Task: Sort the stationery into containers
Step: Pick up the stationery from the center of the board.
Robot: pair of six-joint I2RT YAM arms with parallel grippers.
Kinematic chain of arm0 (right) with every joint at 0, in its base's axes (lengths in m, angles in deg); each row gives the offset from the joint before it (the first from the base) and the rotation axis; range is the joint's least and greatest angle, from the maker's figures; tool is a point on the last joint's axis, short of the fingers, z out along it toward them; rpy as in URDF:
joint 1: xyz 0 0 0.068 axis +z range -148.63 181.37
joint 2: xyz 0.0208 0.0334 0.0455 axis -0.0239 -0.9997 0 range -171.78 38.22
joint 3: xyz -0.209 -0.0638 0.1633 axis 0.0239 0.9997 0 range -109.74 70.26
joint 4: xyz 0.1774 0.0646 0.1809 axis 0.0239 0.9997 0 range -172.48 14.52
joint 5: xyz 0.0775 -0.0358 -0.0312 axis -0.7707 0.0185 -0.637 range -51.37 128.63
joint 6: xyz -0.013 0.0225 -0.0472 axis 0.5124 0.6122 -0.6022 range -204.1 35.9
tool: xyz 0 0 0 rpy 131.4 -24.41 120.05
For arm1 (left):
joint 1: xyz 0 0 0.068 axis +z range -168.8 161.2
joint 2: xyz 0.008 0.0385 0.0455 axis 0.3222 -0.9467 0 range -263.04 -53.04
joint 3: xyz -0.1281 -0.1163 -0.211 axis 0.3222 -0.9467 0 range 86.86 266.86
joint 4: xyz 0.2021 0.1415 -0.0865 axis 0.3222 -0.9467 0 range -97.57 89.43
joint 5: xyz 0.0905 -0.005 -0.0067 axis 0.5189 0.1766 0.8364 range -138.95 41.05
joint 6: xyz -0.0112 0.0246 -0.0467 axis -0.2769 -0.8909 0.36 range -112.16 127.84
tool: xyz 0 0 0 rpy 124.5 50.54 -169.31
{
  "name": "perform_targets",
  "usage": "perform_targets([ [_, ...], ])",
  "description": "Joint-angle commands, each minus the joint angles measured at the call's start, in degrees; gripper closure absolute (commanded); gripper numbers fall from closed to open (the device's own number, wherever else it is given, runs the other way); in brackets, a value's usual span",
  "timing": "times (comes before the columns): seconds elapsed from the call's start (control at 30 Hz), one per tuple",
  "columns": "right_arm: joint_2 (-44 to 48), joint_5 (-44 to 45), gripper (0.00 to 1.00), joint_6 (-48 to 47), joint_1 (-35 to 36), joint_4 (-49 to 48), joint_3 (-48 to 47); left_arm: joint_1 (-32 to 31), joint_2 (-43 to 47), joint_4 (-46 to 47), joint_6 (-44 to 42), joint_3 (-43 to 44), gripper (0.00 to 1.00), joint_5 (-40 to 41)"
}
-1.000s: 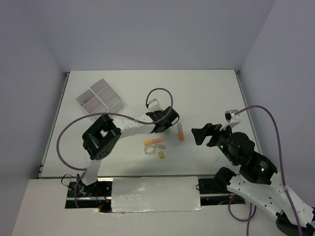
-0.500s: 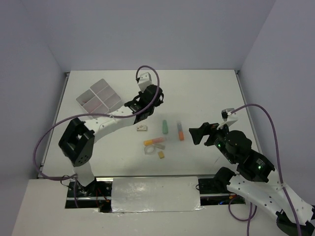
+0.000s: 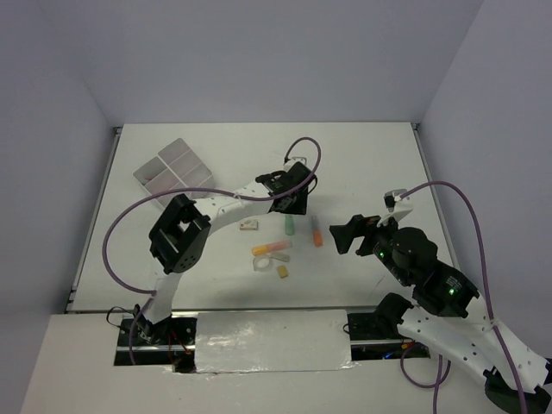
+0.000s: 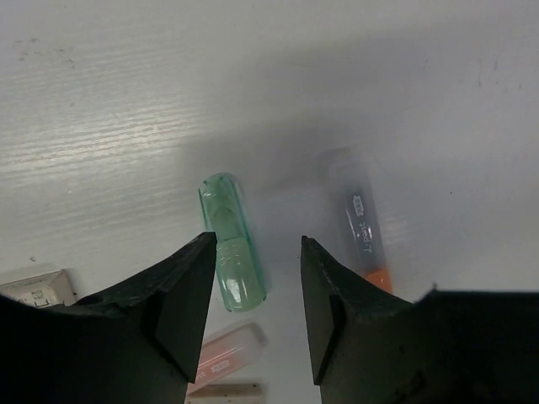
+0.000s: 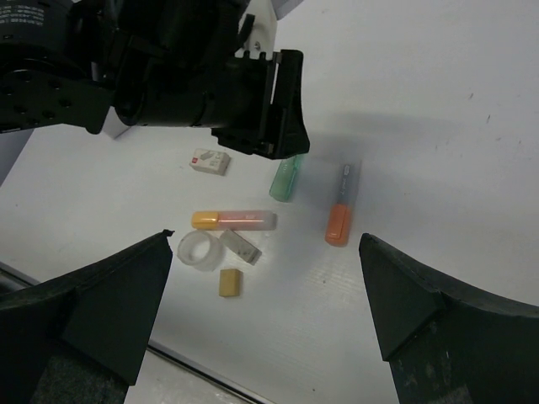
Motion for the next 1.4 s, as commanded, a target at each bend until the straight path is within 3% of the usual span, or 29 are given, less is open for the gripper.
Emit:
perform_targets([
  [0.0,0.1,-0.3,0.0,-0.7,-0.3,-2.0,-0.9,-0.3,-3.3,-4.1,-2.1,4.3,0.43,-1.7],
  [0.27,0.6,-0.1,0.0,-1.1,-0.2,-1.5,-1.2,-1.5,-6.5,-9.3,2.0,5.6,0.41,3.9],
  [0.4,0.1,-0.6,0.0,-1.2,-0.3,-1.7,-0.9,-1.5,-5.3,-9.5,2.8,4.7,0.33,6.3],
  [0.73,0.2,-1.2,0.0,-1.2,-0.3,-2.4,-0.3,-1.5,-10.1,-11.8,3.5,7.2,0.38,6.1],
  [0.97,0.6,-1.3,0.0,-1.0,-0.3,-2.6,0.0,-1.7,-12.3,-12.7,3.0,8.1,0.54,3.7],
  [1.0,0.6,-1.3,0.0,-1.0,-0.3,-2.6,0.1,-1.8,-12.1,-12.8,2.9,8.0,0.78,4.1],
  [1.03,0.8,-1.2,0.0,-0.9,-0.3,-2.8,0.4,-1.8,-11.6,-12.7,3.1,7.1,0.91,4.6],
  [1.07,0.8,-1.3,0.0,-0.9,-0.3,-2.7,0.5,-1.8,-9.7,-12.4,3.2,6.5,0.98,5.2],
  [1.23,0.4,-1.6,0.0,-1.1,-0.3,-3.1,0.6,-0.6,0.9,-5.2,0.7,-1.5,1.0,10.9],
  [1.37,0.3,-2.2,0.0,-1.3,-0.3,-3.8,0.8,2.1,14.1,4.0,-2.1,-7.5,1.0,18.3],
])
